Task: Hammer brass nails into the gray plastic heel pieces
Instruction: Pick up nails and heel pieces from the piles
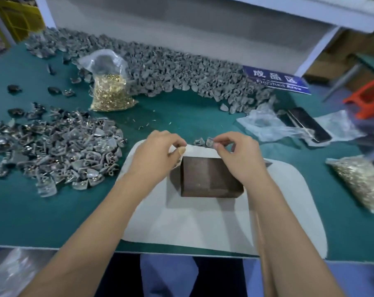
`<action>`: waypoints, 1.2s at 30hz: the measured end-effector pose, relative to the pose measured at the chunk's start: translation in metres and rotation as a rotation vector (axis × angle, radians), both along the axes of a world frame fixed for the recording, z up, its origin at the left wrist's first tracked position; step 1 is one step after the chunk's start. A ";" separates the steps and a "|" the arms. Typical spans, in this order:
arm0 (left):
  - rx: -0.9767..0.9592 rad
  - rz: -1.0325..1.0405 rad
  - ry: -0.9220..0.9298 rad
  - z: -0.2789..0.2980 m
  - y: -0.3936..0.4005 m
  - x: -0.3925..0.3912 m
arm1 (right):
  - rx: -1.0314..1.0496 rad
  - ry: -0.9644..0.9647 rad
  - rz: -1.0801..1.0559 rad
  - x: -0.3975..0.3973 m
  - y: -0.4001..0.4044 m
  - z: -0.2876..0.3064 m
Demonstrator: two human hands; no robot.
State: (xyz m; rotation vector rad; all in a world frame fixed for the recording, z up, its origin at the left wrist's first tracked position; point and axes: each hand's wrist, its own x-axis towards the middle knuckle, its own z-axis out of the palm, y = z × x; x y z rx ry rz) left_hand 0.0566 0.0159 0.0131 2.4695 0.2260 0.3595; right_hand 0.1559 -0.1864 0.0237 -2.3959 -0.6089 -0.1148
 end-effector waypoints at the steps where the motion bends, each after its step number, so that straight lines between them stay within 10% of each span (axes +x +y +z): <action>1: 0.034 0.008 0.024 -0.001 0.003 0.001 | 0.008 0.011 -0.002 0.001 -0.001 -0.002; 32: 0.054 -0.018 -0.034 -0.022 0.017 -0.016 | 0.026 0.098 -0.013 -0.010 0.005 -0.009; 36: -0.231 0.047 -0.211 -0.015 0.006 -0.019 | 0.011 0.066 -0.022 -0.012 0.006 -0.006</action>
